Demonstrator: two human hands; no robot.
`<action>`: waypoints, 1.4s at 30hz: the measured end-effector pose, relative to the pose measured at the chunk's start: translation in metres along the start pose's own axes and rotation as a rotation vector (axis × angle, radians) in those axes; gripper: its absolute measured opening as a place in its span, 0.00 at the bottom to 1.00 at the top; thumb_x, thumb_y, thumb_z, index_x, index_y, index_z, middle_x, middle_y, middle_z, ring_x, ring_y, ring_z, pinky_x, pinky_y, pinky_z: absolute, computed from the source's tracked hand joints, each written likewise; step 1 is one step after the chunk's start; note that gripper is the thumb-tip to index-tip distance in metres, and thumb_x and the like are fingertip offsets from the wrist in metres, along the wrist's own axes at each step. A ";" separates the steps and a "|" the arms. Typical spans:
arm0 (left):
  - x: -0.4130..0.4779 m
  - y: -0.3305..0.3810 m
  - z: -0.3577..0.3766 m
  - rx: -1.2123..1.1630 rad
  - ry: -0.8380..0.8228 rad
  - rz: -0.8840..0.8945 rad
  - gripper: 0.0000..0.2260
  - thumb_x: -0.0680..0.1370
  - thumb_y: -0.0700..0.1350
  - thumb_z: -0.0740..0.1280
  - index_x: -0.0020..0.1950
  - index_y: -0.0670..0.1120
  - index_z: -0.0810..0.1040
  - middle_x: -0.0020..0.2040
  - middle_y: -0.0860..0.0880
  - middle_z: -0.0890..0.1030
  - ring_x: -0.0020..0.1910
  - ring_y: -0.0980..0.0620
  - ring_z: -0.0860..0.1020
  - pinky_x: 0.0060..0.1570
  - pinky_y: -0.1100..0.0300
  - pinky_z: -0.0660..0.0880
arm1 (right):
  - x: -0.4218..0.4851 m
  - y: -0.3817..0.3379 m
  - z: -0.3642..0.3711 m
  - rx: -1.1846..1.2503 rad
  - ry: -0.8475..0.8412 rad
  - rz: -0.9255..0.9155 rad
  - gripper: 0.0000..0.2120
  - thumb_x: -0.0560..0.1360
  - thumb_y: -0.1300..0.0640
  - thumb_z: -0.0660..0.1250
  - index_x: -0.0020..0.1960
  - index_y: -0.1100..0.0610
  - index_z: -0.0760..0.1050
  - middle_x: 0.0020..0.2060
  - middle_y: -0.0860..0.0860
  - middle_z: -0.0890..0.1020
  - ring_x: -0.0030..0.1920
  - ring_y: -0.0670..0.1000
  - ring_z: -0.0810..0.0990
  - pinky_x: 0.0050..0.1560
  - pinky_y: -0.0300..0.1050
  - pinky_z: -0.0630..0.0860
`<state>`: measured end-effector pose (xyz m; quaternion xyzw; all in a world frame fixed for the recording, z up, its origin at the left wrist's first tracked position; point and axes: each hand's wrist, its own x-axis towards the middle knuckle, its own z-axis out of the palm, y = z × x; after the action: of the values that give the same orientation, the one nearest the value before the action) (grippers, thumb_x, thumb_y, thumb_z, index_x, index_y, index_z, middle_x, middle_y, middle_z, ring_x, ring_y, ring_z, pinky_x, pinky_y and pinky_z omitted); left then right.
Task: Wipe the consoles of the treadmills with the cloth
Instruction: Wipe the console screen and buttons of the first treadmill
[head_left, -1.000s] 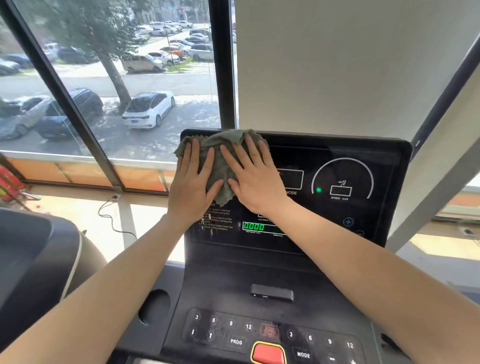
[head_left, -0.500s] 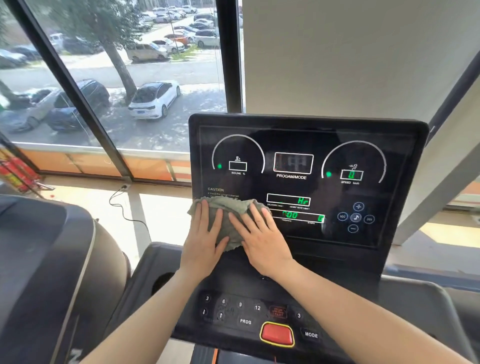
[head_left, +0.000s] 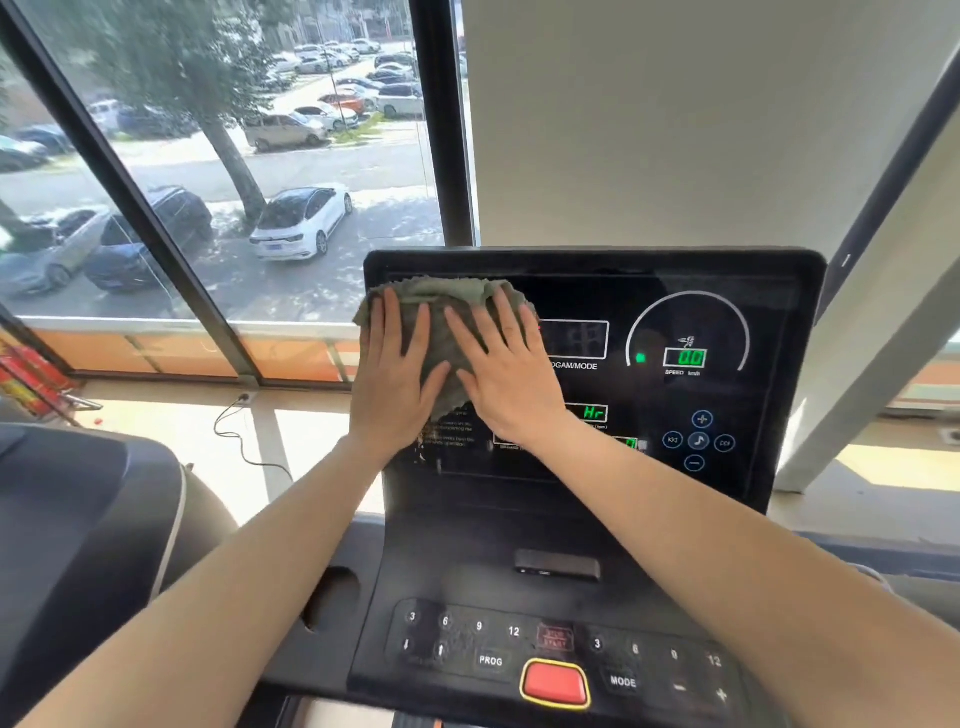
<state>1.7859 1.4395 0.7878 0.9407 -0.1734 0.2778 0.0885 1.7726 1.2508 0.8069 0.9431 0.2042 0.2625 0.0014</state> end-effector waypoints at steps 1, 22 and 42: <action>0.012 -0.001 -0.006 0.004 0.019 0.001 0.30 0.85 0.57 0.54 0.83 0.43 0.52 0.82 0.35 0.46 0.81 0.36 0.44 0.78 0.37 0.52 | 0.009 0.004 -0.005 -0.004 0.015 0.004 0.34 0.81 0.43 0.57 0.82 0.53 0.49 0.79 0.58 0.57 0.80 0.62 0.47 0.79 0.61 0.45; 0.092 0.171 0.016 0.166 -0.011 0.356 0.34 0.84 0.64 0.52 0.84 0.47 0.48 0.83 0.38 0.44 0.82 0.39 0.44 0.79 0.39 0.46 | -0.091 0.166 -0.045 -0.111 0.029 0.302 0.32 0.84 0.38 0.48 0.82 0.51 0.44 0.80 0.59 0.52 0.80 0.61 0.46 0.79 0.57 0.43; 0.074 0.158 0.015 0.188 -0.032 0.321 0.35 0.84 0.64 0.52 0.83 0.45 0.48 0.83 0.37 0.45 0.82 0.40 0.45 0.79 0.42 0.49 | -0.084 0.152 -0.042 -0.047 0.033 0.256 0.33 0.83 0.43 0.54 0.82 0.54 0.46 0.80 0.59 0.54 0.80 0.63 0.47 0.79 0.61 0.45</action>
<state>1.7923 1.2692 0.8273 0.9093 -0.2960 0.2885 -0.0482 1.7448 1.0749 0.8177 0.9567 0.0761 0.2807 -0.0132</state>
